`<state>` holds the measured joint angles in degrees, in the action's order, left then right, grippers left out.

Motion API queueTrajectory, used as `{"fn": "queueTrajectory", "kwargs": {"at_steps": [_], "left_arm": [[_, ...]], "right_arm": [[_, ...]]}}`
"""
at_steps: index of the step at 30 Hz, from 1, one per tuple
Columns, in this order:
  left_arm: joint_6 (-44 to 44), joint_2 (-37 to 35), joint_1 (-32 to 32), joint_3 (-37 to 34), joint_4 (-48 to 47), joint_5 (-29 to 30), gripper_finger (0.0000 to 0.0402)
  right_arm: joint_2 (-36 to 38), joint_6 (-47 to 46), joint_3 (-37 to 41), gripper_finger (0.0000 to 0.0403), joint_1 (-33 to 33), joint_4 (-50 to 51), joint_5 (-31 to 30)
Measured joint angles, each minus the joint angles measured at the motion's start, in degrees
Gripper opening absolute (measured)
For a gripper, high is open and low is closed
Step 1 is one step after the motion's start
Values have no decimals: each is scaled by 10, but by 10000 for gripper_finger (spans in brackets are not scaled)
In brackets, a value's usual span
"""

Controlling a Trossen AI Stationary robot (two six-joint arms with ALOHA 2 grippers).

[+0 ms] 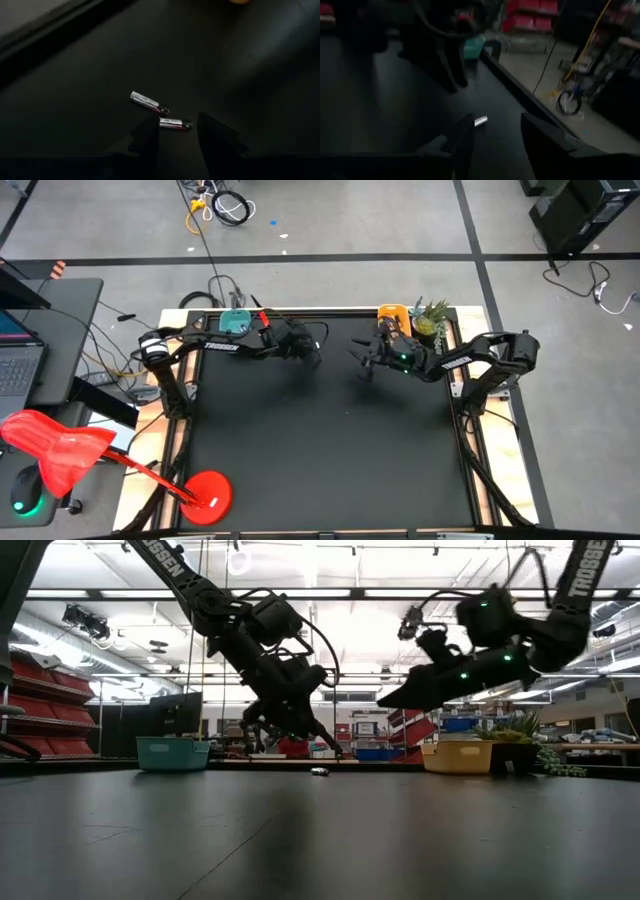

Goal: Sort batteries
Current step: Put the silver battery into the blue bin

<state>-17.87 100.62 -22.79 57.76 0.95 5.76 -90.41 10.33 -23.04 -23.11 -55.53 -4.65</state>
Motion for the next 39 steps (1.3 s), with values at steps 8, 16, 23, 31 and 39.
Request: {"fn": "queueTrajectory", "kwargs": {"at_steps": [8,16,23,31,39], "left_arm": [[-42,3,10,29,-37,38,140],[-55,34,4,30,-28,14,140],[1,91,24,62,-22,11,140],[9,98,18,89,-27,17,140],[-14,134,23,91,-44,38,140]], "right_arm": [[1,3,58,171,-12,-119,24],[2,-3,58,171,-14,-119,64],[2,-1,58,171,-15,-117,75],[2,0,58,171,-15,-117,76],[2,0,58,171,-19,-115,78]]}}
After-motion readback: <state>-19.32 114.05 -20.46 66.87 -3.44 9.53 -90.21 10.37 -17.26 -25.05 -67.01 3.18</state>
